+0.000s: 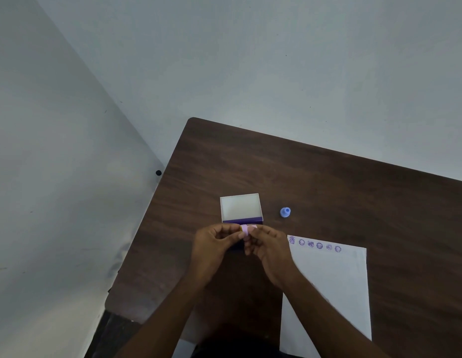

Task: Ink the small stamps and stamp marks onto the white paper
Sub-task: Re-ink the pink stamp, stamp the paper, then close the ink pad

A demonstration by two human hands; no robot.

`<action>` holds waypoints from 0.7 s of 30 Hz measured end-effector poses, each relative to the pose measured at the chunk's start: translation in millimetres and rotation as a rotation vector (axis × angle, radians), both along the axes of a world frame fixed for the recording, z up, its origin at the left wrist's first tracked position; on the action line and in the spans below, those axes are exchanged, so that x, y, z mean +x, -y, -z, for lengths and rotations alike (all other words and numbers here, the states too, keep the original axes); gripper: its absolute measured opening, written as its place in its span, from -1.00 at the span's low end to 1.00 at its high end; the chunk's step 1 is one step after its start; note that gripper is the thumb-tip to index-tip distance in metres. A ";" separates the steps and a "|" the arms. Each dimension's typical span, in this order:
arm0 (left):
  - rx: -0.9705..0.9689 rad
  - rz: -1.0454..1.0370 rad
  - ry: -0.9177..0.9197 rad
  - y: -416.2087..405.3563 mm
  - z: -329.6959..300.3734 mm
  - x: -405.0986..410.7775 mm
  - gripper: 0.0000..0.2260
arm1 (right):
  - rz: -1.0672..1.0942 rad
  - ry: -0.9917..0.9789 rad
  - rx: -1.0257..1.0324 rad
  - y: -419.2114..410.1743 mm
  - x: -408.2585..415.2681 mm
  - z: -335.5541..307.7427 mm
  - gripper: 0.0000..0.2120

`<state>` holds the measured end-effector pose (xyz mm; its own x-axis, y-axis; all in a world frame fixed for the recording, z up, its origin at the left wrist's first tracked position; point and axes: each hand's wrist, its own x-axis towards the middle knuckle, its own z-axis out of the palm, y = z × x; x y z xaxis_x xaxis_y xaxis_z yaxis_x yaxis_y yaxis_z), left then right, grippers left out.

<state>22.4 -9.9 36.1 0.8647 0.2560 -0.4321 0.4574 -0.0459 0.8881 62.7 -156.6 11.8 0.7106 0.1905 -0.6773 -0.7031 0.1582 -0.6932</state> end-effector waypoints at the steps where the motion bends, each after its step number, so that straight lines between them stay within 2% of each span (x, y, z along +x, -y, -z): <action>1: 0.002 0.010 -0.009 0.5 1.1 0.8 -0.65 | -0.013 0.004 -0.010 1.7 1.3 0.4 -0.80; 5: 0.014 0.030 -0.040 5.8 8.0 6.9 -0.74 | -0.035 -0.014 -0.042 10.0 9.7 1.7 -0.83; 8: 0.028 0.024 -0.046 13.6 15.4 13.6 -0.77 | -0.010 0.045 -0.093 24.1 12.5 4.0 -0.72; 10: 0.035 0.034 -0.074 18.4 20.6 17.8 -0.78 | 0.012 0.106 -0.240 35.0 14.4 6.5 -0.64; 16: 0.101 0.122 -0.127 47.1 33.2 34.6 -0.80 | 0.024 0.221 -0.731 71.5 32.8 21.1 -0.81; 21: 0.171 0.142 -0.135 68.1 38.8 48.5 -0.76 | -0.036 0.286 -0.917 80.9 47.0 29.2 -0.82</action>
